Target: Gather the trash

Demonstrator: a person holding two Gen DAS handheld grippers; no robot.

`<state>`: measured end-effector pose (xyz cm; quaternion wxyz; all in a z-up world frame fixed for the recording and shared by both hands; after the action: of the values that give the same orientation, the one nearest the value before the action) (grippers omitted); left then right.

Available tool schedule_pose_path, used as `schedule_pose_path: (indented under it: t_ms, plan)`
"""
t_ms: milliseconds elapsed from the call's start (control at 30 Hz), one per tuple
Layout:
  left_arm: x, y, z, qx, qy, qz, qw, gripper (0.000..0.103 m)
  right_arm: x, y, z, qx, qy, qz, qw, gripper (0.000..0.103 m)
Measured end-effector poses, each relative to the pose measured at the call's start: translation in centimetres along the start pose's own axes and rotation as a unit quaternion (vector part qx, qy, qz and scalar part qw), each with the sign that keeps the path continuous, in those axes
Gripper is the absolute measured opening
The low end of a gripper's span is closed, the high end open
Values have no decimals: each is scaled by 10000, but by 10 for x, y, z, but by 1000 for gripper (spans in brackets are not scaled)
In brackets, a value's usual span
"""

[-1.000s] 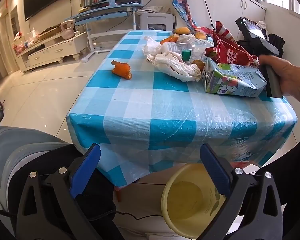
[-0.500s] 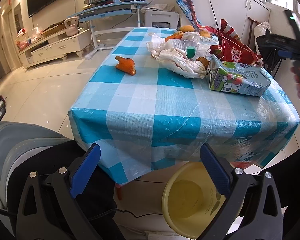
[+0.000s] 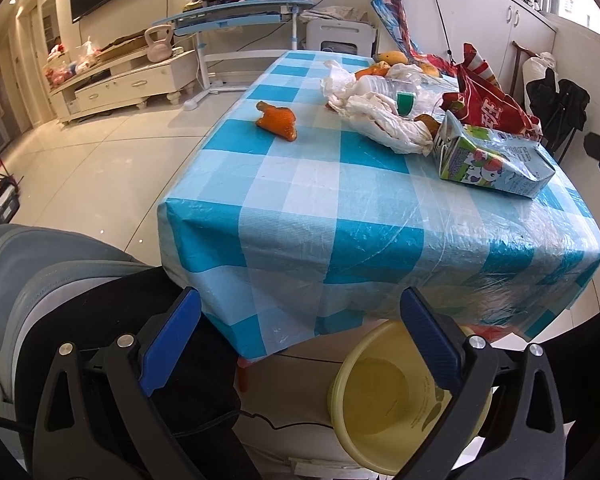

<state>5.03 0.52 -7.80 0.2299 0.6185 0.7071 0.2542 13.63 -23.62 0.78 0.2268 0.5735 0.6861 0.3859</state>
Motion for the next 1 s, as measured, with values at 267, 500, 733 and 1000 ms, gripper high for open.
schedule_pose_path:
  t_ms: [267,500,733,1000]
  plan:
    - [9,1,0,28,68,-184,9998,97,26,-20,3,175,83,-424,9989,97]
    - [12,2,0,24,84,-214,9997,97,43,-30,8,322,155,-718,9968,97]
    - [13,2,1,43,143,-228,9996,97,57,-33,7,349,314,-913,9947,97]
    - [10,0,4,76,239,-130,9996,97,70,-39,9,430,468,-1089,9920,97]
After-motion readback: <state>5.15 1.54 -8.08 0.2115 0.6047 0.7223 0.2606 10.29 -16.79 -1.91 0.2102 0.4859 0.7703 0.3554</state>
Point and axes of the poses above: each gripper's, at about its wrist camera, not at the fingertips, and z roughly the way its jaws point, x to its left, y to its top, the point moved 9 cm from there along z, roughly the way its jaws point
